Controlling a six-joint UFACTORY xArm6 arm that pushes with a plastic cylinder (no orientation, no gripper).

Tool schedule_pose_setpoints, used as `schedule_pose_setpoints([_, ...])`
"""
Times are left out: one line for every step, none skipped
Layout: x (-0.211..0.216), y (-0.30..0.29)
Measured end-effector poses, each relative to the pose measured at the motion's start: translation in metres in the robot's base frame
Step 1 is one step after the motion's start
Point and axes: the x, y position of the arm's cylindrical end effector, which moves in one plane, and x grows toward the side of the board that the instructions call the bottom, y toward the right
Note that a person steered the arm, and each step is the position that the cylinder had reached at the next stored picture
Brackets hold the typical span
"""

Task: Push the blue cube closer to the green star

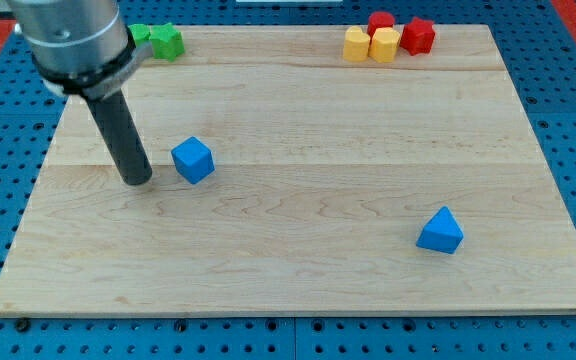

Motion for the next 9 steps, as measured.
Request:
schedule_pose_setpoints([-0.007,0.043])
schedule_pose_setpoints([-0.049,0.019])
schedule_pose_setpoints([-0.038,0.016])
schedule_pose_setpoints([-0.007,0.023])
schedule_pose_setpoints([-0.033,0.049])
schedule_pose_setpoints([-0.081,0.048])
schedule_pose_setpoints([-0.107,0.049])
schedule_pose_setpoints([-0.088,0.051])
schedule_pose_setpoints([-0.091,0.071])
